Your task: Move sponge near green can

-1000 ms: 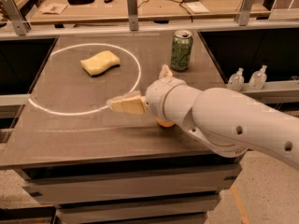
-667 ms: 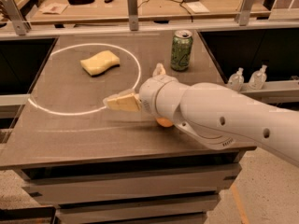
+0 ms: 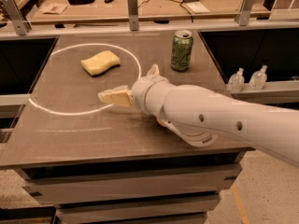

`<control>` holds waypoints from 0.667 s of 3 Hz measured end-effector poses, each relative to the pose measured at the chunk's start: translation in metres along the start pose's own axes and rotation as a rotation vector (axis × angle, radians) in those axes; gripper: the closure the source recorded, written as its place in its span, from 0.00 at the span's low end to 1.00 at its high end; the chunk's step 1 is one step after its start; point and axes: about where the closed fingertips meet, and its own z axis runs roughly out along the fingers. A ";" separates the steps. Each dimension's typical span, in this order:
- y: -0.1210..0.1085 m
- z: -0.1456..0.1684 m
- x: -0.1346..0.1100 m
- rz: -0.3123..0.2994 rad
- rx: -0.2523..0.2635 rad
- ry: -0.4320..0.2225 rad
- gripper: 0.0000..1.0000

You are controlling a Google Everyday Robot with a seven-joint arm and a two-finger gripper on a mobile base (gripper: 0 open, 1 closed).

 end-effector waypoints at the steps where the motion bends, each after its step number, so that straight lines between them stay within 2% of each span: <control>1: 0.002 0.016 0.002 0.022 0.026 -0.017 0.00; 2: 0.002 0.034 0.001 0.036 0.056 -0.024 0.00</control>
Offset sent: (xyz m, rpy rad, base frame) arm 0.0452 0.0405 -0.0164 0.0523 -0.0229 -0.0853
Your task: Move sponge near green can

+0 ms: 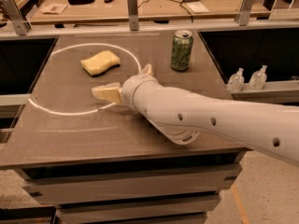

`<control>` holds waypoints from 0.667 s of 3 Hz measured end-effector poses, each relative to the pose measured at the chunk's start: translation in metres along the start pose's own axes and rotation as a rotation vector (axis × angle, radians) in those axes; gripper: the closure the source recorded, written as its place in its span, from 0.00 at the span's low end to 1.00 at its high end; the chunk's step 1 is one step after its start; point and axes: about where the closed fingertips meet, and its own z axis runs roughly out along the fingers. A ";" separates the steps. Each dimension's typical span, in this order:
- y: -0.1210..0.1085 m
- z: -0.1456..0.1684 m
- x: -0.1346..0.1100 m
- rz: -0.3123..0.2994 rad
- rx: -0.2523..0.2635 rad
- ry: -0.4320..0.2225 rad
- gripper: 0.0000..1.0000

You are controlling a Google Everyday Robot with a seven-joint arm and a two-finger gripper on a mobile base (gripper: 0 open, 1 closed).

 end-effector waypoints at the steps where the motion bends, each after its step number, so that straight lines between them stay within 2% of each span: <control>1: 0.005 0.016 -0.002 -0.020 -0.007 0.001 0.00; 2: 0.007 0.029 -0.001 -0.054 -0.026 0.020 0.00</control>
Offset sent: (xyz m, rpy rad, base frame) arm 0.0340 0.0461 -0.0107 -0.0886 -0.0004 0.1017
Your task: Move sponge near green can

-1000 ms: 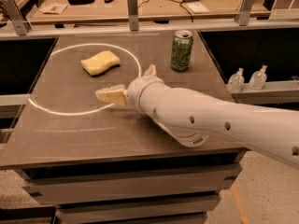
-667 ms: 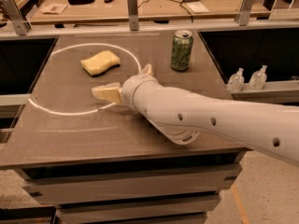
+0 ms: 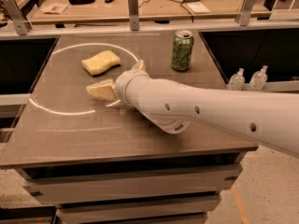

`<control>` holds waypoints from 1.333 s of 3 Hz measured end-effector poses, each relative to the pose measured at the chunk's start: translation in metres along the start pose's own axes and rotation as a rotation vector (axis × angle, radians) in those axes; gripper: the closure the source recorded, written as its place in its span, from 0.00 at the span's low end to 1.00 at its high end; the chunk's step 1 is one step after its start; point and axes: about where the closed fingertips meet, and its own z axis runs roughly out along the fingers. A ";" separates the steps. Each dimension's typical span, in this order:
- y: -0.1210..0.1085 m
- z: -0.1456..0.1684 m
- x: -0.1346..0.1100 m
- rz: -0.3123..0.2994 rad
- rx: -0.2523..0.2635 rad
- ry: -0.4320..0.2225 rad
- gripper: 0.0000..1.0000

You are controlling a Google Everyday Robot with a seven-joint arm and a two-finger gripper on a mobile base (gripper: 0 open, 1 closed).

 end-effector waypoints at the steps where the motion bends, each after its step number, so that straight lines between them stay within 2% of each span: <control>1: 0.003 0.013 0.001 -0.013 -0.019 0.029 0.00; 3: -0.006 0.045 -0.007 -0.046 0.004 0.080 0.00; 4: -0.008 0.060 -0.021 -0.024 0.014 0.079 0.00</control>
Offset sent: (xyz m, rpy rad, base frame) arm 0.0428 0.0394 -0.0015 -0.0844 0.0588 0.0071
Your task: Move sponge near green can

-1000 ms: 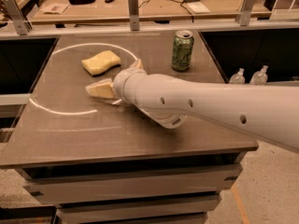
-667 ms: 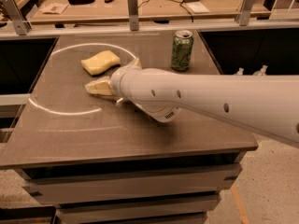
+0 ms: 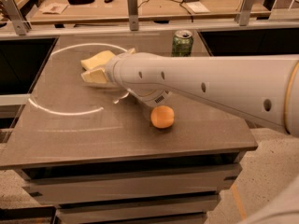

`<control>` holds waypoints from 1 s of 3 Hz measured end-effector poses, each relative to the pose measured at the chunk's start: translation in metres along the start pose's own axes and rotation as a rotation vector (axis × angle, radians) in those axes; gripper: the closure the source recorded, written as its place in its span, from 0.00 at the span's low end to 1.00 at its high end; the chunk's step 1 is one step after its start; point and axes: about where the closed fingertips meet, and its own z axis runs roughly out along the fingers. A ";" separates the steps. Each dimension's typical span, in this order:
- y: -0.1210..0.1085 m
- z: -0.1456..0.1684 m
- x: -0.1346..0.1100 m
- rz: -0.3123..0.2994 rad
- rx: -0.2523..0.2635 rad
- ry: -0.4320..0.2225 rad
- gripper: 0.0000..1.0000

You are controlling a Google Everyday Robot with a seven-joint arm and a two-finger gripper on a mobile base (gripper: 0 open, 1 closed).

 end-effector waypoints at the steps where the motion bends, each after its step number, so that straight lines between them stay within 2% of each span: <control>1: 0.001 0.006 -0.007 0.023 -0.001 -0.002 0.00; 2: 0.009 0.012 -0.010 0.084 -0.009 0.003 0.00; 3: 0.019 0.015 -0.010 0.120 -0.014 0.003 0.00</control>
Offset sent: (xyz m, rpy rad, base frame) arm 0.0083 0.0484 0.0004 0.1382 0.0915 -0.0132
